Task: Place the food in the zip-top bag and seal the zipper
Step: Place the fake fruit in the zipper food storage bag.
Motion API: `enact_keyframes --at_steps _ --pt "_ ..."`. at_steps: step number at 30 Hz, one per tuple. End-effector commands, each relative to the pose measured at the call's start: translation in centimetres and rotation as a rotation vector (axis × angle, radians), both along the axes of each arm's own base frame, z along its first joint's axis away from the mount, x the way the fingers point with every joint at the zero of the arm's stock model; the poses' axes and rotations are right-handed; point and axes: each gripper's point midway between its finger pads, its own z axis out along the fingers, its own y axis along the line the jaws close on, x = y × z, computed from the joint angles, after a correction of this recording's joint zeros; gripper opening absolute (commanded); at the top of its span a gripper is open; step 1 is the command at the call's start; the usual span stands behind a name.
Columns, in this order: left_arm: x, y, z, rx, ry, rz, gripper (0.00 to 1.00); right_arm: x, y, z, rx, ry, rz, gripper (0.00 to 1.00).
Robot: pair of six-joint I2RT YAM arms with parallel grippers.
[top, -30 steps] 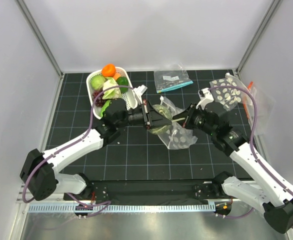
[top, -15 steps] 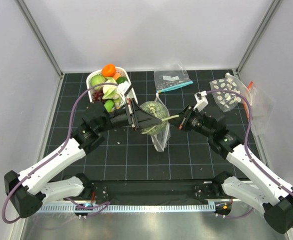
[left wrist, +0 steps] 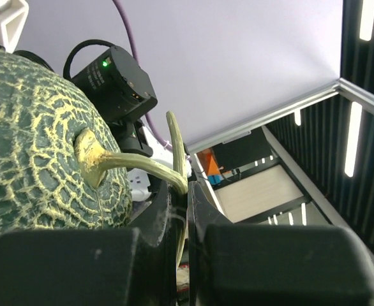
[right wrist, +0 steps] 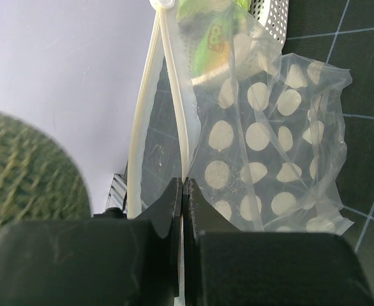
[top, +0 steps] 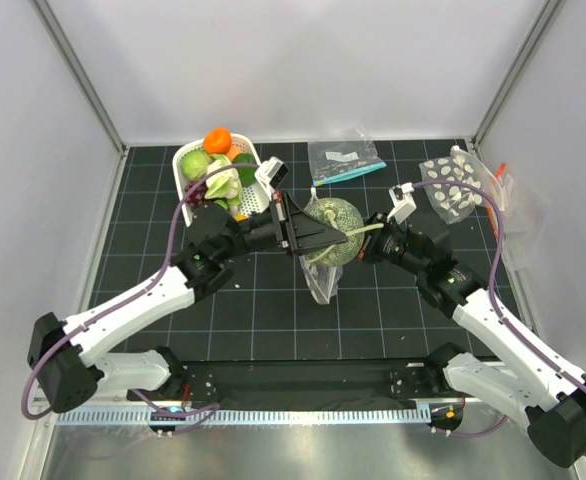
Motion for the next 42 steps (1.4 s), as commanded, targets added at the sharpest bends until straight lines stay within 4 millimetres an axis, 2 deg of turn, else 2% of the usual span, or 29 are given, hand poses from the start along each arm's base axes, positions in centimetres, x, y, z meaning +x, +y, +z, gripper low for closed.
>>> enact_keyframes --at_steps 1,3,4,6,7,8,9,13,19,26,34,42 --pt "-0.4 0.5 2.2 -0.148 -0.034 -0.024 0.0 -0.2 0.0 1.7 0.035 -0.059 0.011 0.01" --pt "-0.3 0.5 2.1 -0.183 -0.036 -0.028 0.0 -0.4 0.1 1.8 0.04 -0.063 0.017 0.01" --pt "0.1 0.1 0.8 -0.165 -0.017 -0.029 0.0 -0.4 0.0 1.8 0.038 -0.062 0.016 0.01" --pt "0.6 0.2 0.1 -0.177 -0.012 -0.025 0.0 -0.5 -0.1 1.9 0.032 -0.064 0.016 0.01" --pt "1.2 0.0 -1.3 -0.163 0.018 -0.024 0.0 -0.5 -0.2 1.8 0.026 -0.062 0.013 0.01" --pt "1.8 0.5 -1.3 -0.191 0.007 -0.013 0.0 -0.6 -0.2 1.8 0.025 -0.06 0.012 0.01" --pt "2.3 0.3 -2.6 -0.18 0.052 -0.025 0.0 -0.6 -0.3 1.8 0.024 -0.063 0.008 0.01" --pt "3.2 0.5 -3.8 -0.227 0.075 -0.045 0.0 -0.7 -0.4 1.7 0.017 -0.063 0.004 0.01" --pt "3.4 0.5 -4.9 -0.244 0.102 -0.055 0.0 -0.6 -0.6 1.4 0.016 -0.057 -0.009 0.01" --pt "3.9 1.0 -7.4 -0.221 0.144 -0.032 0.0 -0.2 -1.5 0.9 -0.007 -0.056 -0.064 0.01" --pt "3.9 0.8 -8.8 -0.185 0.167 -0.035 0.0 0.5 -2.6 0.7 -0.069 -0.059 -0.123 0.01" --pt "5.0 -0.3 -12.7 -0.026 0.211 0.019 0.0 1.2 -3.3 1.5 -0.151 -0.096 -0.142 0.01"
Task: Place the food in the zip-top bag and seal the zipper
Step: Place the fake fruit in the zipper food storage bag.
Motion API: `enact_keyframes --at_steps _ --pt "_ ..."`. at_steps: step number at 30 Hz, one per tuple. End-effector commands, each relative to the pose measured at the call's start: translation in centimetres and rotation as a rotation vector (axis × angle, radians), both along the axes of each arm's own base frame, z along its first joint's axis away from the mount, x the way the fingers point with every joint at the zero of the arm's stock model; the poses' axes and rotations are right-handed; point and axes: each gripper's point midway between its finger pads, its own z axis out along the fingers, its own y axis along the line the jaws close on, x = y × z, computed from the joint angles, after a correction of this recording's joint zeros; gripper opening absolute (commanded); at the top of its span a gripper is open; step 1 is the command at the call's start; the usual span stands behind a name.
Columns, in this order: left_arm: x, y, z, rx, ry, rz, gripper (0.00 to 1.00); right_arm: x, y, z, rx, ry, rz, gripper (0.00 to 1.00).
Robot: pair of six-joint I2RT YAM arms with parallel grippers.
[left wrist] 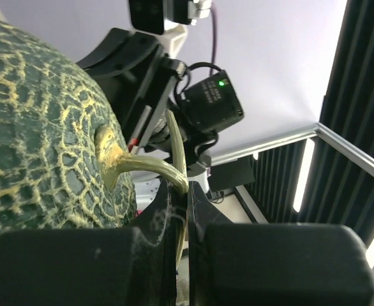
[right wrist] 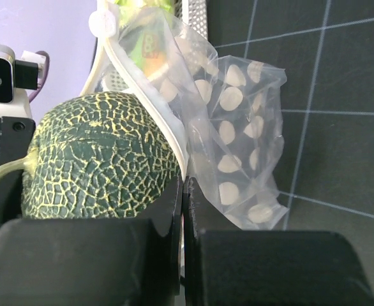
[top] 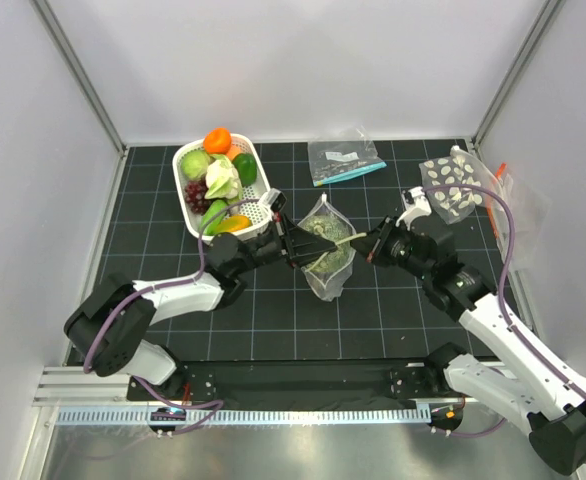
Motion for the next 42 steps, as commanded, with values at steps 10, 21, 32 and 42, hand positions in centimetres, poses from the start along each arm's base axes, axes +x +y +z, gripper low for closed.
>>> enact_keyframes --at_steps 10,21,32,42 --pt "0.9 -1.3 -2.4 0.293 -0.027 0.028 0.47 1.0 0.4 3.4 -0.003 -0.103 0.012 0.01" --pt "1.0 1.5 0.8 0.557 -0.207 0.175 0.81 0.9 0.2 2.2 -0.006 -0.09 0.0 0.01" --pt "1.0 3.7 -5.6 0.9 -0.202 0.131 0.82 1.2 -0.2 2.1 -0.017 -0.09 -0.024 0.01" --pt "3.2 8.0 -8.7 1.16 -0.196 0.305 0.8 1.4 -0.2 1.8 -0.018 -0.084 -0.035 0.01"
